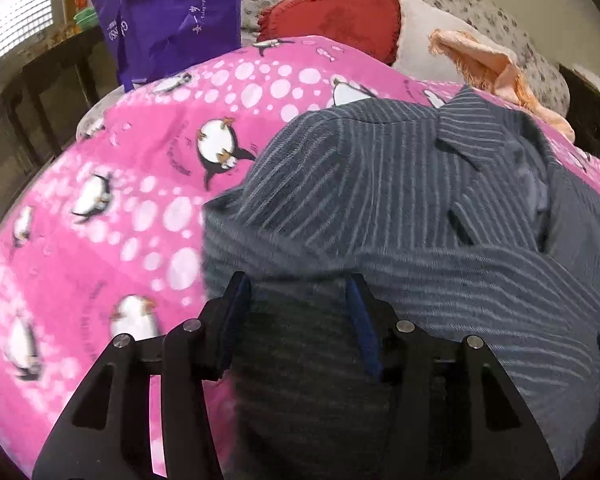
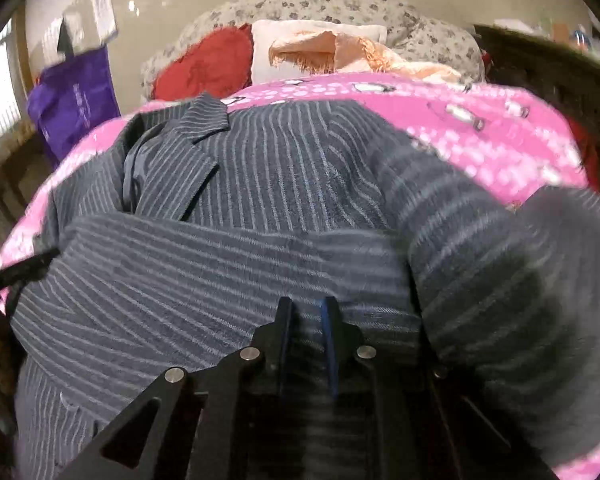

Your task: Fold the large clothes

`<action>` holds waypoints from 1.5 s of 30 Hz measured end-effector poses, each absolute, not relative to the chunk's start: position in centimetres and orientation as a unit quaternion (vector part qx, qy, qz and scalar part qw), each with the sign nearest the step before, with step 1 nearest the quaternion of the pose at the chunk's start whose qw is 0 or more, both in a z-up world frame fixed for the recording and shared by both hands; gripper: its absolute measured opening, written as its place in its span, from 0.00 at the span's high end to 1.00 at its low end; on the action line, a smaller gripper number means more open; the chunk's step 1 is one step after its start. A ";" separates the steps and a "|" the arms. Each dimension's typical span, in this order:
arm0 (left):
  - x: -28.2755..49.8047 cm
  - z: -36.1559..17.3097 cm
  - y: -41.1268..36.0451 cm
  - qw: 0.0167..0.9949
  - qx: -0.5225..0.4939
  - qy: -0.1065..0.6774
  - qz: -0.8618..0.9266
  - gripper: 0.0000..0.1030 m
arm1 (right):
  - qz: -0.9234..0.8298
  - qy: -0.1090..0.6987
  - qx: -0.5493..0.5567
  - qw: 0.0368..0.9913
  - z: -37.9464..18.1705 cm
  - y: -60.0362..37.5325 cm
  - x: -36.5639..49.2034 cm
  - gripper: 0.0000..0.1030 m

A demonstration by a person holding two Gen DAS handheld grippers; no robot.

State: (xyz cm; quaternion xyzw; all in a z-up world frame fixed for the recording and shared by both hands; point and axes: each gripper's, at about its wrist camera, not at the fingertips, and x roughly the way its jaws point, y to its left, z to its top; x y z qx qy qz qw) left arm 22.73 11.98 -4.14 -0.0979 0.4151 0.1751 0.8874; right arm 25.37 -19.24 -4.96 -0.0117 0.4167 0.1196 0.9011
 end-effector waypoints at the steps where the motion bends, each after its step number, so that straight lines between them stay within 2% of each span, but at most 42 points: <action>1: 21.5 -3.0 12.0 0.894 -0.104 0.396 0.180 0.51 | 0.122 0.408 -0.001 0.905 -3.9 -19.3 24.5 0.86; 3: 18.8 -1.6 11.6 0.908 -0.111 0.363 0.178 0.51 | 0.149 0.384 0.015 0.911 -2.1 -19.1 22.2 0.83; 5: 17.0 -1.7 10.5 0.911 -0.102 0.362 0.169 0.46 | 0.166 0.390 -0.010 0.906 -2.1 -17.7 20.5 0.83; 9: 18.0 -5.8 8.8 0.888 -0.049 0.431 0.150 0.45 | 0.161 0.450 -0.043 0.877 -6.0 -16.2 20.6 0.81; 13: 16.5 -3.4 10.0 0.894 -0.078 0.413 0.155 0.45 | 0.159 0.428 -0.016 0.890 -2.4 -17.9 20.1 0.81; 15: 15.1 -2.5 10.1 0.901 -0.078 0.402 0.146 0.45 | 0.152 0.379 -0.006 0.913 0.8 -20.5 19.0 0.73; 16: 14.3 -2.3 10.0 0.903 -0.074 0.399 0.139 0.45 | 0.140 0.360 -0.001 0.922 2.0 -22.3 18.8 0.59; 17: 13.2 -2.3 9.9 0.905 -0.070 0.399 0.128 0.44 | 0.121 0.344 0.005 0.931 3.0 -24.7 18.7 0.42; 18: 12.2 -2.5 9.8 0.905 -0.066 0.402 0.119 0.44 | 0.101 0.335 0.009 0.937 3.5 -26.8 18.8 0.36; 21: 9.1 -4.0 9.2 0.903 -0.044 0.413 0.107 0.44 | 0.028 0.339 0.050 0.939 3.4 -35.4 20.2 0.35; 22: 8.4 -4.7 9.0 0.902 -0.038 0.416 0.107 0.44 | 0.014 0.350 0.084 0.933 2.9 -38.4 20.8 0.35; 25: 7.2 -6.8 9.2 0.896 -0.050 0.427 0.111 0.19 | -0.007 0.381 0.200 0.903 0.2 -46.4 23.3 0.51; 29: 7.7 -7.1 9.4 0.892 -0.064 0.431 0.119 0.11 | -0.004 0.403 0.241 0.883 -2.8 -49.6 26.3 0.53; 32: 7.8 -7.2 9.8 0.892 -0.074 0.431 0.117 0.11 | 0.004 0.401 0.214 0.891 -4.1 -48.9 27.2 0.54; 36: 7.8 -7.2 9.9 0.892 -0.074 0.431 0.117 0.10 | 0.002 0.373 0.234 0.898 -4.6 -49.7 28.6 0.57; 37: 7.8 -7.2 9.9 0.892 -0.074 0.431 0.117 0.10 | 0.001 0.371 0.237 0.898 -4.7 -49.8 28.9 0.61; 38: 7.8 -7.2 9.9 0.891 -0.075 0.431 0.118 0.10 | -0.004 0.370 0.238 0.898 -4.8 -49.9 29.2 0.75; 40: 8.0 -7.2 10.0 0.891 -0.074 0.431 0.118 0.10 | -0.006 0.369 0.233 0.900 -4.4 -49.9 29.5 0.94; 45: 8.0 -7.2 10.1 0.892 -0.075 0.431 0.117 0.09 | -0.016 0.342 0.181 0.922 -0.1 -49.4 27.3 0.95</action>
